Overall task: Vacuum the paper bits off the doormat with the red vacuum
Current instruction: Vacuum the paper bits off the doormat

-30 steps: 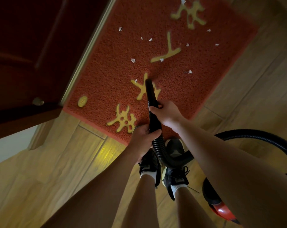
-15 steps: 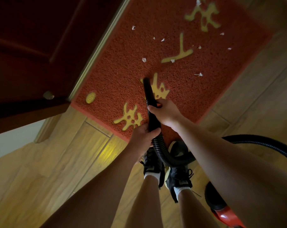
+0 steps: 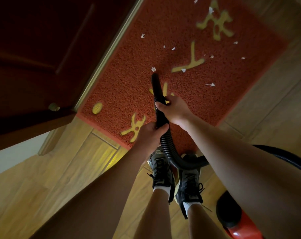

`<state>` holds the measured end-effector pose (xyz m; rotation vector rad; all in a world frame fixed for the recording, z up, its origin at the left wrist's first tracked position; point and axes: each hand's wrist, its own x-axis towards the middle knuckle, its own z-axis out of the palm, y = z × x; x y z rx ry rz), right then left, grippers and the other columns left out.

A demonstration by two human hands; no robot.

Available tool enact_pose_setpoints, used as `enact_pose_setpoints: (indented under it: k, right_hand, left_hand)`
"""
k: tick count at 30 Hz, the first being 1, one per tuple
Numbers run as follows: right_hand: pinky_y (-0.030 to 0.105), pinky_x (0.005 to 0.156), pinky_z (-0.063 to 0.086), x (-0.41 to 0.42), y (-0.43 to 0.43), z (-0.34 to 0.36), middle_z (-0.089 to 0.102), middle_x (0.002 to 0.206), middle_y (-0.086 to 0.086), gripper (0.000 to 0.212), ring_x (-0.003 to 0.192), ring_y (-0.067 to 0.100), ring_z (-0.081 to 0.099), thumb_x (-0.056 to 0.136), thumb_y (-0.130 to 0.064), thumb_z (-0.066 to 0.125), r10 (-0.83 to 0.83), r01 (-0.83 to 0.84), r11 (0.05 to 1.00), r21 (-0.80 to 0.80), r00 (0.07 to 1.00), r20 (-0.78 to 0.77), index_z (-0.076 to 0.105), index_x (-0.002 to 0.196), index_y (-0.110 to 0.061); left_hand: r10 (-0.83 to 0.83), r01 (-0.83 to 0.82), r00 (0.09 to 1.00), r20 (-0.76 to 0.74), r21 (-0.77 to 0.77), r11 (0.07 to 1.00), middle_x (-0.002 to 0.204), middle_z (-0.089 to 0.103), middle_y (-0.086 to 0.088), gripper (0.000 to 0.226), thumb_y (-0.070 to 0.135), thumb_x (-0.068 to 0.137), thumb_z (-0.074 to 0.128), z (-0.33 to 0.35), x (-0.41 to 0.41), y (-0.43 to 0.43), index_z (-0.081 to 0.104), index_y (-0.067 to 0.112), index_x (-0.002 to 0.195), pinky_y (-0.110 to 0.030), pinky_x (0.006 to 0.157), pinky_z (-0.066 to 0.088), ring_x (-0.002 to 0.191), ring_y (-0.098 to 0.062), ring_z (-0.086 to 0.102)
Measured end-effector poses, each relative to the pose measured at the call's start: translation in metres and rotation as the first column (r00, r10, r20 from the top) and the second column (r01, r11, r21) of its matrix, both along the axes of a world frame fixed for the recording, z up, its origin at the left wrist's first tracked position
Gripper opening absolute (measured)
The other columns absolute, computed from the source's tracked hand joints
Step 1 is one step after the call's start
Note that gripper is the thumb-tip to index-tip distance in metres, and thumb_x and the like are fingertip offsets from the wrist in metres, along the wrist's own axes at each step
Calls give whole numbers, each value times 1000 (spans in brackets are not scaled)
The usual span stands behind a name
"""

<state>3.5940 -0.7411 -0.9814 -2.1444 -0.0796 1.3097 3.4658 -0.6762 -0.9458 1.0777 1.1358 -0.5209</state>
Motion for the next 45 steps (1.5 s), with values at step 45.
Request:
enact_pose_setpoints:
  k: [45]
  right_hand:
    - [36, 66, 54, 36, -113, 27, 67, 93, 4, 24, 84, 23, 67, 101, -32, 56, -262, 262, 965, -12, 960, -95, 62, 114, -12]
  left_hand:
    - [-257, 258, 965, -41, 16, 966, 101, 73, -14, 21, 23, 98, 66, 28, 60, -80, 73, 8, 111, -46, 84, 58, 91, -26, 71]
